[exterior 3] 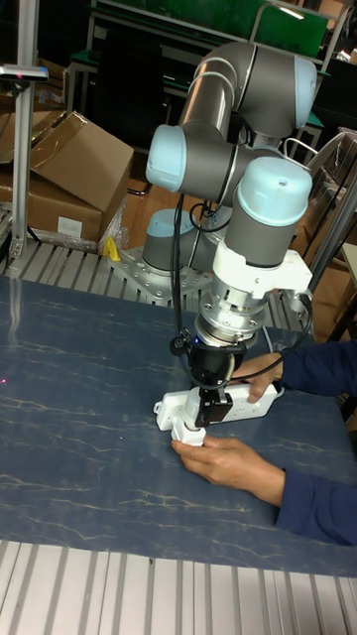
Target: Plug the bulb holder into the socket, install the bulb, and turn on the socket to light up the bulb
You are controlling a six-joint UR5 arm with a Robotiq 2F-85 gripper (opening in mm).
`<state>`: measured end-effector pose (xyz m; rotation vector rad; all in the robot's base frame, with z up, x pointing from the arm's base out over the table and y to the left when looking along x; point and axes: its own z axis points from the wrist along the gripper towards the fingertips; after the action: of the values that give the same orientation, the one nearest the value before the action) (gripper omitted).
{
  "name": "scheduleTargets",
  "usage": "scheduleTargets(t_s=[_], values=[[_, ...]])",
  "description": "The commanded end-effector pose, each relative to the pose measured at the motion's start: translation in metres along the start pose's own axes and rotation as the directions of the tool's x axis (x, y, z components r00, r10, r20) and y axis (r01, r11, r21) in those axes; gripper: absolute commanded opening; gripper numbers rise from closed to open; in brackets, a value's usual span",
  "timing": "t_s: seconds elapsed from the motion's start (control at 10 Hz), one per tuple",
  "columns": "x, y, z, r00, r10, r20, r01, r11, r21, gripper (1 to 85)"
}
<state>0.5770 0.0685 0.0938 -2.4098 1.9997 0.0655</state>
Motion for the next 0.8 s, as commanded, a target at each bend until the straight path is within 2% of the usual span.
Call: scheduleTargets(t_s=[0.0, 0.7], values=[[-0.0003, -0.001, 0.0006, 0.999, 0.038, 0.0, -0.038, 0.999, 0.007, 1.0], [-0.003, 0.0057, -0.0001, 0.989, 0.146, -0.005, -0.146, 0.989, -0.021, 1.0]])
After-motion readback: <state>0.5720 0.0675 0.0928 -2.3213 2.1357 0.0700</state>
